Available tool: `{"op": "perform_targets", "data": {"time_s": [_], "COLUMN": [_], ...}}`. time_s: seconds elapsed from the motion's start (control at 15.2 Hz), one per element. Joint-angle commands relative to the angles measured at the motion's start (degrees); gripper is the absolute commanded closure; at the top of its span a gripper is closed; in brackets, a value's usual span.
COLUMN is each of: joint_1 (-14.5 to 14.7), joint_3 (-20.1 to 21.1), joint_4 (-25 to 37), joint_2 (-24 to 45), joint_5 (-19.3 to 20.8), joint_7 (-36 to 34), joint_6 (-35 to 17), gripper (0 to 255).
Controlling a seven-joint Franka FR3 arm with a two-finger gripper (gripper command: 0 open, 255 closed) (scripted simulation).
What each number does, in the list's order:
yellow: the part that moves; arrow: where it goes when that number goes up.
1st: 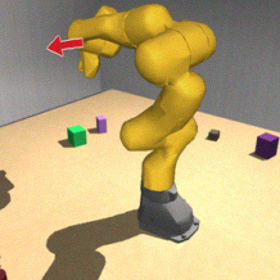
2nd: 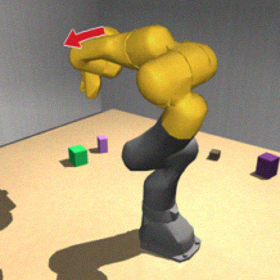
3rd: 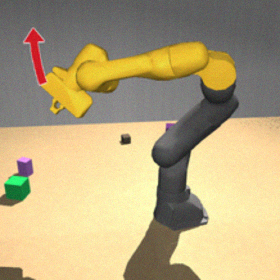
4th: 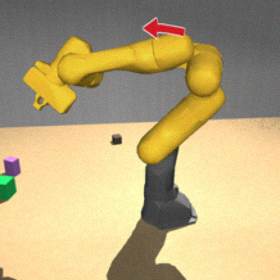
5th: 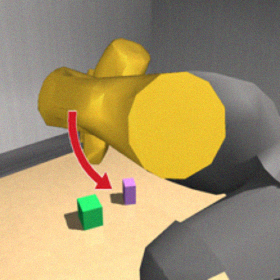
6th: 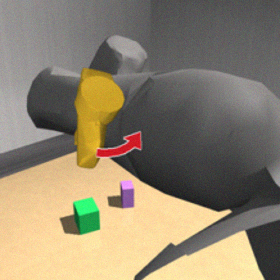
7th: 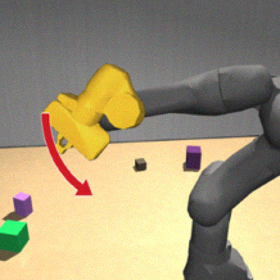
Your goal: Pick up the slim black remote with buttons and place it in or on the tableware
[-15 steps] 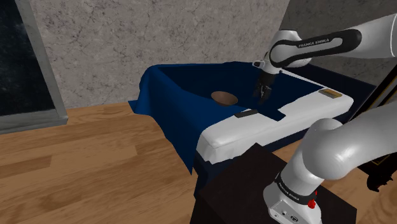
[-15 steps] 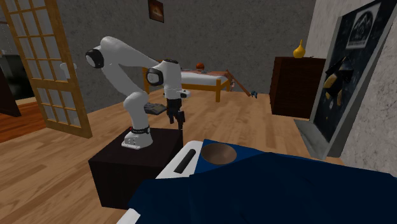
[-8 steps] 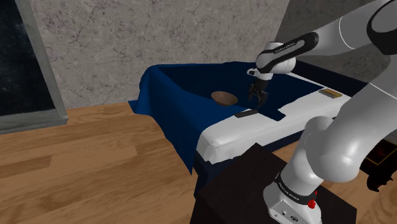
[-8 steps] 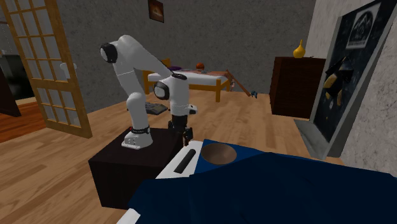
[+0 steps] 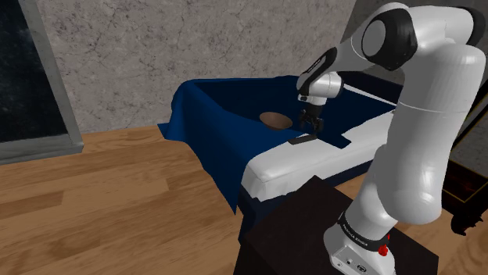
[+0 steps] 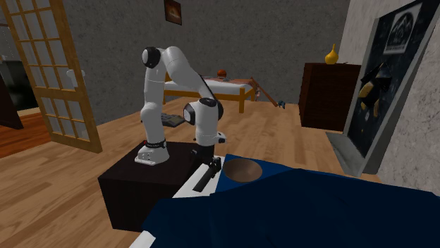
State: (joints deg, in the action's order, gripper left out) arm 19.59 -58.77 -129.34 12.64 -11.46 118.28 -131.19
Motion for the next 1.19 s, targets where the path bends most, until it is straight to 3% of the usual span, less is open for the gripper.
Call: {"op": "perform_targets", "data": {"time_s": [0.0,0.26,0.73,0.79,1.12], "joint_1": [-1.4,-3.2,-3.2,-3.2,-3.5], "joint_3": [1.4,3.5,3.5,3.5,3.7], "joint_4": [-0.1,-0.8,-0.8,-0.8,-0.8], "joint_2": [2.1,4.6,4.6,4.6,4.8], "joint_5": [-2.4,-5.5,-5.5,-5.5,-5.8], "joint_7": [2.0,4.1,4.1,4.1,4.4], "joint_6": [-1.3,-3.4,-3.4,-3.4,-3.6], "gripper": [0,0,0,255,255]}}
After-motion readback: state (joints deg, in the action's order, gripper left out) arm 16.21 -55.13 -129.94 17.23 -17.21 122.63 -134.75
